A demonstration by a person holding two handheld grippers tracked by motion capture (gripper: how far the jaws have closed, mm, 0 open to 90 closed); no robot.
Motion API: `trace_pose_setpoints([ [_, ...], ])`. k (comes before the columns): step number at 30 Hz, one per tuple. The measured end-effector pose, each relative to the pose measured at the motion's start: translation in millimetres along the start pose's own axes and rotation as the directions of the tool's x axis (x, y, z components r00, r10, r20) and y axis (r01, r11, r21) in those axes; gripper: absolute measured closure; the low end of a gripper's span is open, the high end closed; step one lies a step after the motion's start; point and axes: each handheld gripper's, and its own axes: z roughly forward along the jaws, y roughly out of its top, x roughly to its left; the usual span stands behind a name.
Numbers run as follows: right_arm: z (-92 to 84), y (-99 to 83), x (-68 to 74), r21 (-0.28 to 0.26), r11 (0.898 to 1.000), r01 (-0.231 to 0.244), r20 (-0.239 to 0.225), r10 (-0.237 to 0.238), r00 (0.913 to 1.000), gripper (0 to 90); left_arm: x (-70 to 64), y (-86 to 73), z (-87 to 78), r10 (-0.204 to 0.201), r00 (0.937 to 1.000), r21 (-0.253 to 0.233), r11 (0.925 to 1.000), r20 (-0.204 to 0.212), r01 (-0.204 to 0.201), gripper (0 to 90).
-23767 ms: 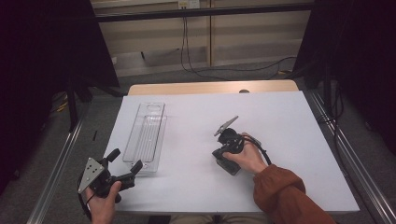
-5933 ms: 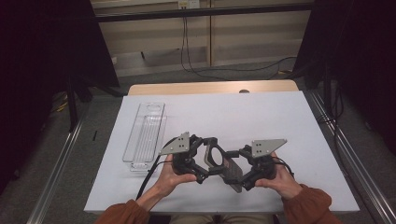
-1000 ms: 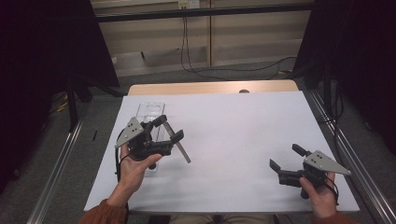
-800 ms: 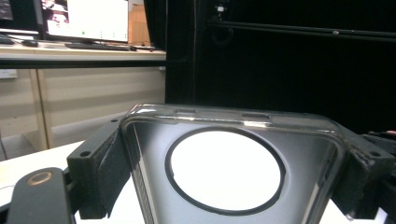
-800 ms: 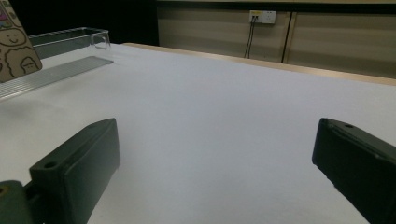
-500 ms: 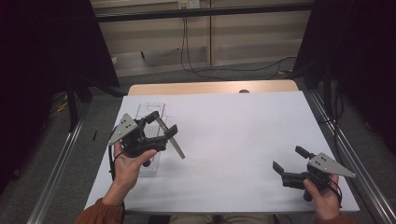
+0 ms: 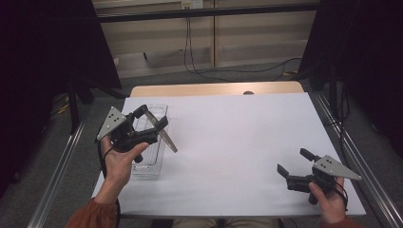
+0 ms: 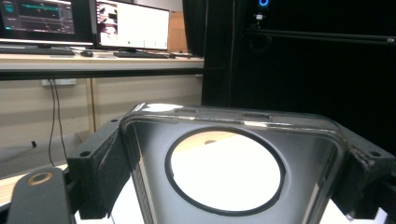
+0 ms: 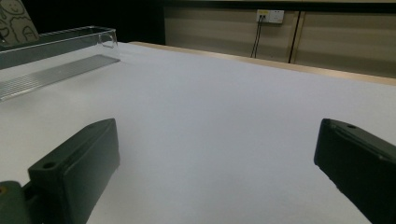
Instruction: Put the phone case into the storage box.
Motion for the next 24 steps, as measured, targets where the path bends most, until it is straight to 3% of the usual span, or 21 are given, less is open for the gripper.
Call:
trace_pose_setpoints([
  [10,1.3,-2.5,-0.9,0.001,1.000,-0.010,0.013,0.010,0.9999,0.0,8.0,12.4,-2.8,0.017,0.9988,-0.001,0.9998,-0.046,-0.017,13.5],
  [13,1.2,-2.4,-0.2,0.001,1.000,-0.006,0.009,0.006,0.9999,0.0,11.0,15.5,-1.2,-0.012,0.9975,-0.028,0.9996,-0.069,0.010,13.4],
  [14,1.5,-2.6,-0.3,0.001,1.000,-0.003,0.004,0.003,1.0000,0.0,14.0,16.6,-1.8,0.004,0.9973,-0.013,0.9999,-0.073,-0.005,13.4],
  [16,2.2,-3.0,-0.1,0.003,1.000,0.000,0.002,0.000,1.0000,0.0,20.3,17.9,-0.5,-0.007,0.9949,-0.015,0.9999,-0.101,0.006,13.4],
  [24,1.5,-2.4,0.5,0.003,1.000,-0.001,-0.002,0.001,1.0000,0.0,31.5,18.4,2.2,-0.007,0.9906,-0.021,0.9998,-0.137,0.004,13.4],
])
